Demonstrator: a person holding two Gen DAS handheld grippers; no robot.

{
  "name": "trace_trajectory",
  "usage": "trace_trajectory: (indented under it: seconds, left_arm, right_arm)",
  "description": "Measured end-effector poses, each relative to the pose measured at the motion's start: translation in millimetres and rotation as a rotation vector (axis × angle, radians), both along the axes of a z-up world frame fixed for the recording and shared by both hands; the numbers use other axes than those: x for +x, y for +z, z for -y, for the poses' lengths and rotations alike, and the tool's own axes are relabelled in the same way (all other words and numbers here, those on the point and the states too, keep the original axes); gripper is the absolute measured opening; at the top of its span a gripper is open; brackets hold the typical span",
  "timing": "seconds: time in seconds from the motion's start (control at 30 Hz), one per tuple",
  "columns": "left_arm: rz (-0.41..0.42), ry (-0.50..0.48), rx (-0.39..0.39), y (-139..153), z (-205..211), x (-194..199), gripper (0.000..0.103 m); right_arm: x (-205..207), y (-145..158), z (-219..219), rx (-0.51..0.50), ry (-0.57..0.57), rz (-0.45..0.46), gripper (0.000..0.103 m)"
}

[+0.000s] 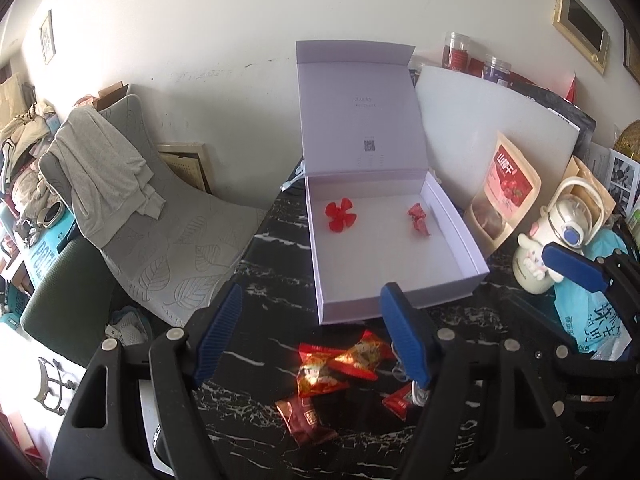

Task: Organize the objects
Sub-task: 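Move both tools back toward the remaining items on the table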

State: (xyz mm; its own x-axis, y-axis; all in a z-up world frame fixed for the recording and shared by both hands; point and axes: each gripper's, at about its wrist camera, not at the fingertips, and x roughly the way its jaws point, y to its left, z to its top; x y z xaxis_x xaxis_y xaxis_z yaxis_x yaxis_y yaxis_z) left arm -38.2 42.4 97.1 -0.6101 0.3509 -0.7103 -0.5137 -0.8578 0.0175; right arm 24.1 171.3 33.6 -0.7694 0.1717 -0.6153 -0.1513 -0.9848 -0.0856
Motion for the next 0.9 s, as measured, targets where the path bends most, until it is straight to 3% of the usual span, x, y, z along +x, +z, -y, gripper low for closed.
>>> trace_trajectory:
  seconds: [0.37, 0.9]
  left_arm:
    - [0.044, -0.019, -0.007, -24.6, 15.4, 20.7, 0.073]
    - [0.12, 0.048, -0.009, -76.0, 30.0, 24.5, 0.074]
  right_arm:
    - [15.3, -32.0, -2.3, -0.027, -0.012, 0.046, 0.059]
    - [24.8, -77.3, -1.2, -0.091, -0.024, 0.067, 0.068]
